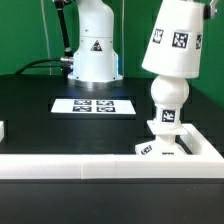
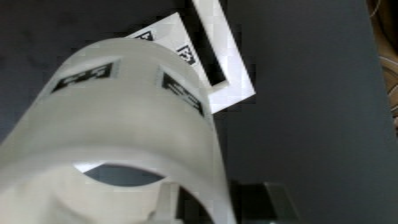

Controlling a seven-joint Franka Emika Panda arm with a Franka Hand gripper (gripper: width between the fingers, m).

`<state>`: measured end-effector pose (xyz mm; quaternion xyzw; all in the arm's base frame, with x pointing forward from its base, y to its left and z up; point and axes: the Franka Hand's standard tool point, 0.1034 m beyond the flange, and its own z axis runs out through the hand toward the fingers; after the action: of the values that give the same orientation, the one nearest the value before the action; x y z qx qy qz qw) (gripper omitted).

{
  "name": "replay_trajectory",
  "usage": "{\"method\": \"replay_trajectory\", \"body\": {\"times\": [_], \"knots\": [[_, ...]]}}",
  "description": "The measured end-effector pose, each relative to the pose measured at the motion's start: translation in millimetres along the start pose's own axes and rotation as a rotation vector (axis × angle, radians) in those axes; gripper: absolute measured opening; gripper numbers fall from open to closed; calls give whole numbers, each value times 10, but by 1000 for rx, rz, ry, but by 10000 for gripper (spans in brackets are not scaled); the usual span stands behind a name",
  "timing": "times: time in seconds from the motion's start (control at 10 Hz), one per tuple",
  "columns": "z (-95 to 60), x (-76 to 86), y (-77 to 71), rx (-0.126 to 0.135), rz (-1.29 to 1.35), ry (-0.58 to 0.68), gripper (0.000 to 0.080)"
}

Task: Assemble lamp

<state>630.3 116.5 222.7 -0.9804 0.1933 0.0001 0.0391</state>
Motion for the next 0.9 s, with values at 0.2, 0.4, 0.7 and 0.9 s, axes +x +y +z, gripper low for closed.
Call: {"method": "replay_trajectory", "body": {"times": [0.2, 0.4, 0.7, 0.9], "knots": [[199, -68, -72, -4, -22, 25, 44], [331, -159, -80, -6, -30, 30, 44], [486, -191, -5, -1, -26, 58, 44], [556, -205, 31, -3, -24, 63, 44]]}}
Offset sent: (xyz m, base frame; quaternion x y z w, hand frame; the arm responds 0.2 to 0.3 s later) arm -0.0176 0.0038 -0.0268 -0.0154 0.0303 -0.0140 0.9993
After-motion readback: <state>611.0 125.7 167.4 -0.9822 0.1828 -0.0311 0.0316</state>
